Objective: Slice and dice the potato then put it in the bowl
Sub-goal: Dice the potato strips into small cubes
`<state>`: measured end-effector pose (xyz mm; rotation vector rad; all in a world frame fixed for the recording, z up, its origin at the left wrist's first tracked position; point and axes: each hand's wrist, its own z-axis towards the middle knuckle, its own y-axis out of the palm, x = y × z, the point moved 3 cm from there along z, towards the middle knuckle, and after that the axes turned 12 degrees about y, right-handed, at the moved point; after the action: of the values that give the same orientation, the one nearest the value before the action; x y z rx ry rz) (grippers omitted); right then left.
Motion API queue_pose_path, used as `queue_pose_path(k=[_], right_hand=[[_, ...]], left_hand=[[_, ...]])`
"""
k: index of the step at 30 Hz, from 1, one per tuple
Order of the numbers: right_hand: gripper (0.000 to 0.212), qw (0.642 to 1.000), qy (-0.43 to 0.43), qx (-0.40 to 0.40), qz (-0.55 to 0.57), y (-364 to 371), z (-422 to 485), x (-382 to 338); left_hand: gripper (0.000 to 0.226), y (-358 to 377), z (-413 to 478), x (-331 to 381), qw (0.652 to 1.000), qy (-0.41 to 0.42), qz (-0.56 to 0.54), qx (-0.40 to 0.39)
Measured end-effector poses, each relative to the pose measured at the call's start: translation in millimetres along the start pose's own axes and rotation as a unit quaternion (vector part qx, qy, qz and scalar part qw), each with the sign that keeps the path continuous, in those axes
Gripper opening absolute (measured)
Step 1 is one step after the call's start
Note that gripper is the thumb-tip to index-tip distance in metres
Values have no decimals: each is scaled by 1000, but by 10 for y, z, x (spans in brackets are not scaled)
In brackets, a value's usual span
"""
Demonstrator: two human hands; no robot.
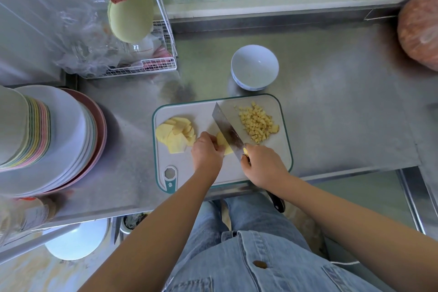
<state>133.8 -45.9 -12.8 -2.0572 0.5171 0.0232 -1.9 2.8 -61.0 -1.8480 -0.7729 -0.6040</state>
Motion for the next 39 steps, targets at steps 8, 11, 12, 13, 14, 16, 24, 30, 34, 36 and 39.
queue_pose_path(k=[8,11,12,13,14,16,24,30,34,36,39], right_hand=[[14,1000,4,15,-9,73,70,-64],[16,999,7,34,-8,132,85,-75],[18,999,10,42,-9,150,80,-63],[19,999,16,50,-5,169,77,-47],[20,998,22,57,6,173,79,-34],[22,997,27,59,38,158,86,-20],[19,998,-18,42,40,-5,28,-17],[16,999,-21,23,-11,44,-7,-37],[16,1000,-12,24,-13,89,-12,-56],[17,999,-12,29,-17,100,-2,-72],[17,999,-11,30,-23,112,54,-130]], left_hand=[[15,9,18,-4,1000,-12,-8,-3],[14,9,7,-2,1000,-13,-16,-3],[14,7,4,0,1000,-13,-17,-2],[13,4,1,3,1000,-12,-17,-1],[12,-4,-2,8,1000,-11,-16,-1],[12,-37,-21,11,1000,-15,-12,1],[7,-106,-79,-15,997,-57,-40,25],[17,-130,-81,22,995,-81,-56,18],[16,-130,-52,40,994,-93,-54,15],[17,-131,-39,37,994,-97,-52,12],[22,-137,-34,33,994,-94,-51,5]])
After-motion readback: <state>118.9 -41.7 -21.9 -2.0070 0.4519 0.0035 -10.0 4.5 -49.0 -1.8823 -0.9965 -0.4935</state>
